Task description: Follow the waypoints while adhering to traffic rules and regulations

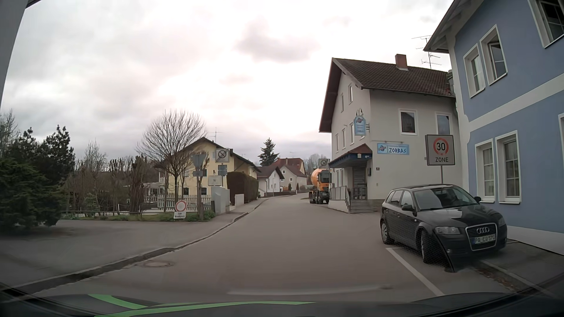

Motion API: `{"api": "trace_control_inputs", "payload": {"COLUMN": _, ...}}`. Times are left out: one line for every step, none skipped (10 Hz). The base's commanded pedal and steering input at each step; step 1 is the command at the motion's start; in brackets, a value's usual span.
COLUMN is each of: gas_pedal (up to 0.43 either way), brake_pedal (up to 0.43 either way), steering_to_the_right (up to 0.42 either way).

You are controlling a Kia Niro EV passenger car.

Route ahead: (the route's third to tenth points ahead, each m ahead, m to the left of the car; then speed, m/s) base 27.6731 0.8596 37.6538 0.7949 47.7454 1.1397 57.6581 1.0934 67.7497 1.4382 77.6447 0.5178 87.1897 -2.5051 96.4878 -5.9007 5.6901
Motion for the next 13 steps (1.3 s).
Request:
{"api": "trace_control_inputs", "payload": {"gas_pedal": 0.189, "brake_pedal": 0.0, "steering_to_the_right": 0.023}}
{"api": "trace_control_inputs", "payload": {"gas_pedal": 0.189, "brake_pedal": 0.0, "steering_to_the_right": 0.022}}
{"api": "trace_control_inputs", "payload": {"gas_pedal": 0.189, "brake_pedal": 0.0, "steering_to_the_right": 0.023}}
{"api": "trace_control_inputs", "payload": {"gas_pedal": 0.177, "brake_pedal": 0.0, "steering_to_the_right": 0.022}}
{"api": "trace_control_inputs", "payload": {"gas_pedal": 0.177, "brake_pedal": 0.0, "steering_to_the_right": 0.022}}
{"api": "trace_control_inputs", "payload": {"gas_pedal": 0.169, "brake_pedal": 0.0, "steering_to_the_right": 0.022}}
{"api": "trace_control_inputs", "payload": {"gas_pedal": 0.169, "brake_pedal": 0.0, "steering_to_the_right": 0.021}}
{"api": "trace_control_inputs", "payload": {"gas_pedal": 0.169, "brake_pedal": 0.0, "steering_to_the_right": 0.018}}
{"api": "trace_control_inputs", "payload": {"gas_pedal": 0.157, "brake_pedal": 0.0, "steering_to_the_right": 0.015}}
{"api": "trace_control_inputs", "payload": {"gas_pedal": 0.157, "brake_pedal": 0.0, "steering_to_the_right": 0.012}}
{"api": "trace_control_inputs", "payload": {"gas_pedal": 0.157, "brake_pedal": 0.0, "steering_to_the_right": 0.01}}
{"api": "trace_control_inputs", "payload": {"gas_pedal": 0.157, "brake_pedal": 0.0, "steering_to_the_right": 0.009}}
{"api": "trace_control_inputs", "payload": {"gas_pedal": 0.15, "brake_pedal": 0.0, "steering_to_the_right": 0.007}}
